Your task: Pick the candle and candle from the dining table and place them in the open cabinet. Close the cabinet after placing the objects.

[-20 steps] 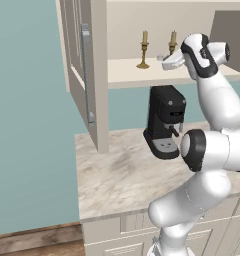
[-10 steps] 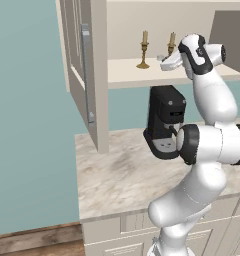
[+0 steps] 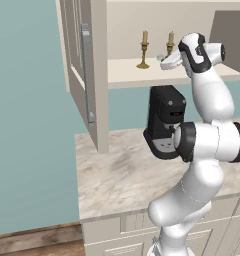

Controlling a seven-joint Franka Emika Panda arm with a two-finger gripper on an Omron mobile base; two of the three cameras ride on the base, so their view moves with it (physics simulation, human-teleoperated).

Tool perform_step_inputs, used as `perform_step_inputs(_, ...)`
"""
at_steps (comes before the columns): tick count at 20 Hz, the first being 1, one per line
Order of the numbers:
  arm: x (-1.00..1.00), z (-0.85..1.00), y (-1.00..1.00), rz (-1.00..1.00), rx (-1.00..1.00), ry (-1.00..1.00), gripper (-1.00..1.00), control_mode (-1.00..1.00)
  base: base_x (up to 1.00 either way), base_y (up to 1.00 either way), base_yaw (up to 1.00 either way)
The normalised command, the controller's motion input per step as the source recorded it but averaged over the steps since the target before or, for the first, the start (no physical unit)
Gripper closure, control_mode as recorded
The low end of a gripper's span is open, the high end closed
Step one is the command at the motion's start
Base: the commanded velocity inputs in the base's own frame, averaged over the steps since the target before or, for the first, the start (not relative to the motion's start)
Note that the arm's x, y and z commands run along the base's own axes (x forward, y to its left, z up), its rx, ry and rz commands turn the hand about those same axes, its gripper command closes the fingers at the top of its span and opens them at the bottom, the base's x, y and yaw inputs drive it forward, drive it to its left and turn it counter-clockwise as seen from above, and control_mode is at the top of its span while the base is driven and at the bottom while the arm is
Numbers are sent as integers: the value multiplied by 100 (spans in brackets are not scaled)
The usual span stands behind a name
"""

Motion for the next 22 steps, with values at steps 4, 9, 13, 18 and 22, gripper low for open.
perform_step_inputs(4, 0, 0, 0, 0, 0, -2, -100, -100, 0, 0, 0)
perform_step_inputs(9, -1, 0, -1, 0, 0, -2, -100, -100, 0, 0, 0)
perform_step_inputs(13, -19, 0, 0, 0, 0, 0, -100, -100, 0, 0, 0)
perform_step_inputs(18, -32, 5, 0, 0, 0, 0, -100, -100, 0, 0, 0)
perform_step_inputs(22, -37, 5, 1, 0, 0, 0, -100, -100, 0, 0, 0)
